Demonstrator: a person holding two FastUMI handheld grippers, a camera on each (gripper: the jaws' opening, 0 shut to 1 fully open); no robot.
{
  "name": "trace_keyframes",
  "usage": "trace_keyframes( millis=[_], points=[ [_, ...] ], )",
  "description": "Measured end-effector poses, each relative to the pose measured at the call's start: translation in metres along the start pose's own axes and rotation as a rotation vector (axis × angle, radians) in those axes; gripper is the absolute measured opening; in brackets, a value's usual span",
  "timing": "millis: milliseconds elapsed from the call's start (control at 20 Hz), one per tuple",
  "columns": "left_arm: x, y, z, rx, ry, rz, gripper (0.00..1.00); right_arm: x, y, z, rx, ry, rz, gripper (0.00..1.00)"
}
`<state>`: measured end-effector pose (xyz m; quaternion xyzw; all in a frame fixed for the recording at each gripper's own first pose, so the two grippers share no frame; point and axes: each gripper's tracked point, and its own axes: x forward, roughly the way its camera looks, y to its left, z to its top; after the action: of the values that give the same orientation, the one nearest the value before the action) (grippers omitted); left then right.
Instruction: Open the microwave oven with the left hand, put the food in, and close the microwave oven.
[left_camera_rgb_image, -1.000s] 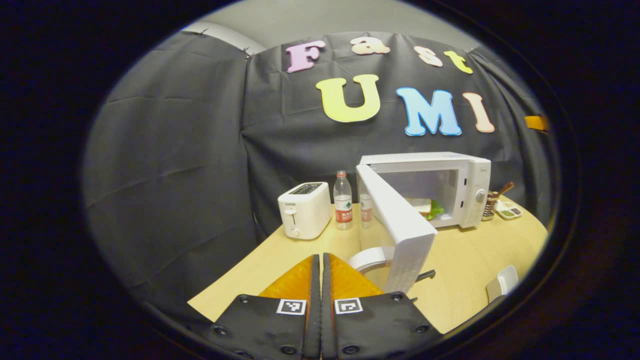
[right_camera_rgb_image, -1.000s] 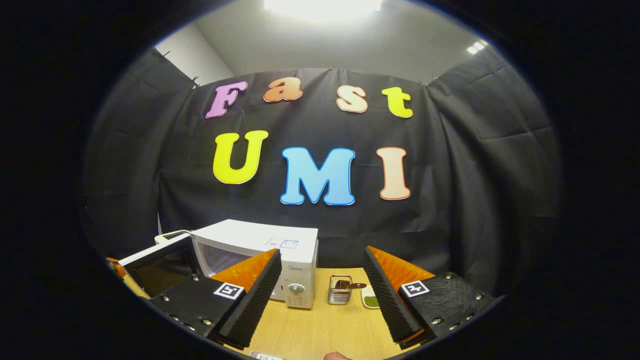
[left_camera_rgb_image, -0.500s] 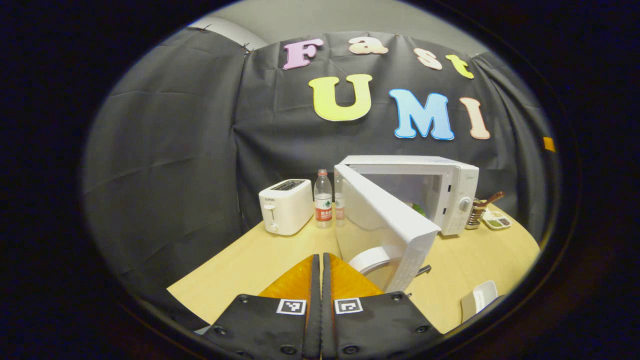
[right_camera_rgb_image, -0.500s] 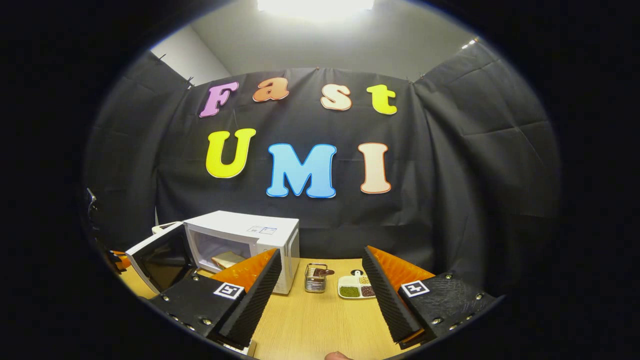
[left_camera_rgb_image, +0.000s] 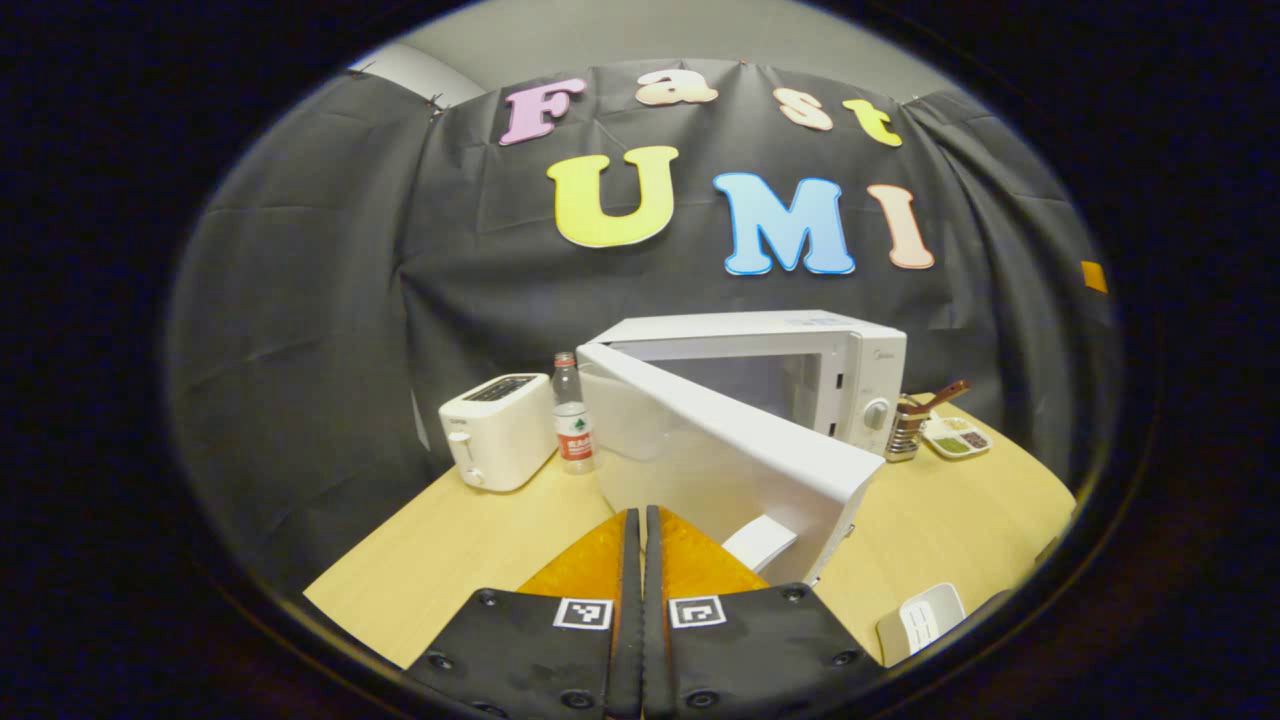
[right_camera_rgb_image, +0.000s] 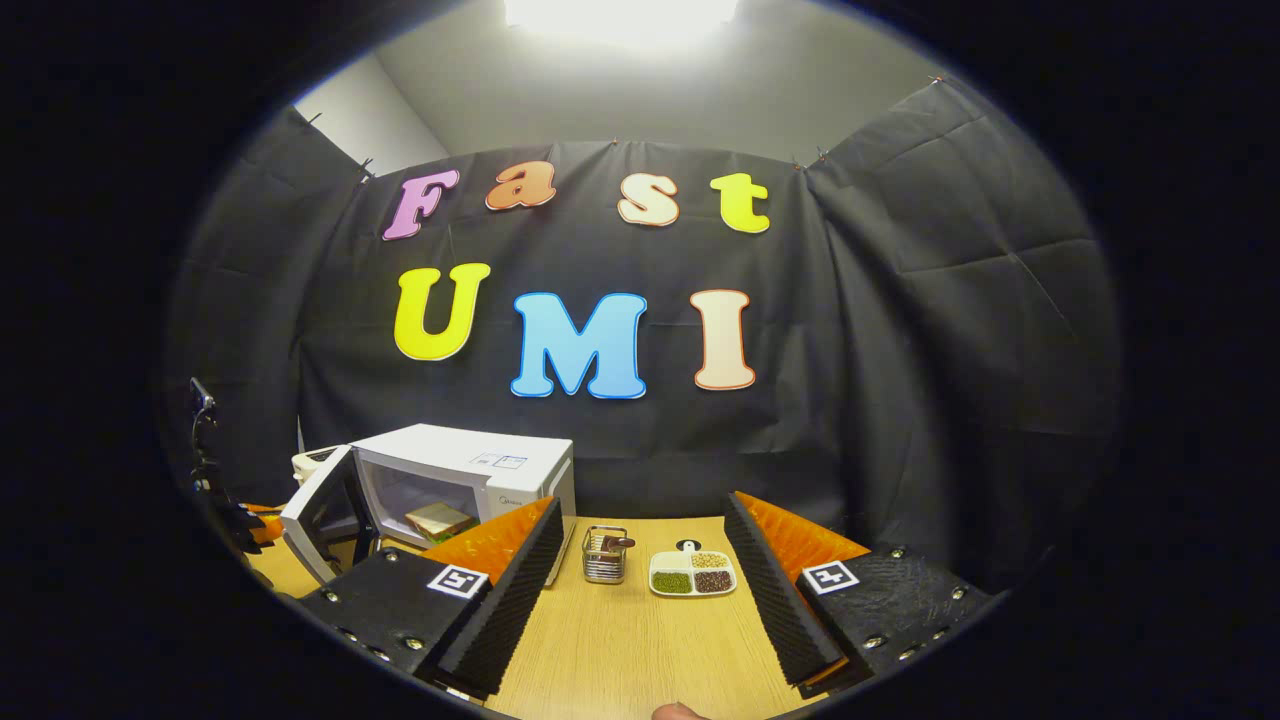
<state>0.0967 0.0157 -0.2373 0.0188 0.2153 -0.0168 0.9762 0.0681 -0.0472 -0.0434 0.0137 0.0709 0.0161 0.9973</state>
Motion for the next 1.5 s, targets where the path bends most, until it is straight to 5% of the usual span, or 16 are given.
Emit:
trace_keyframes(
  millis=[800,1500],
  points=[
    [0.087,-0.095,0.043,0.039,-0.037,-0.301,0.07,0.009,-0.004,-0.013,-0.002,0.046,-0.159,0.98],
    [0.156,-0.14,0.05,0.064,-0.029,-0.43,0.07,0.003,-0.014,-0.019,0.013,0.067,-0.344,0.99]
  ],
)
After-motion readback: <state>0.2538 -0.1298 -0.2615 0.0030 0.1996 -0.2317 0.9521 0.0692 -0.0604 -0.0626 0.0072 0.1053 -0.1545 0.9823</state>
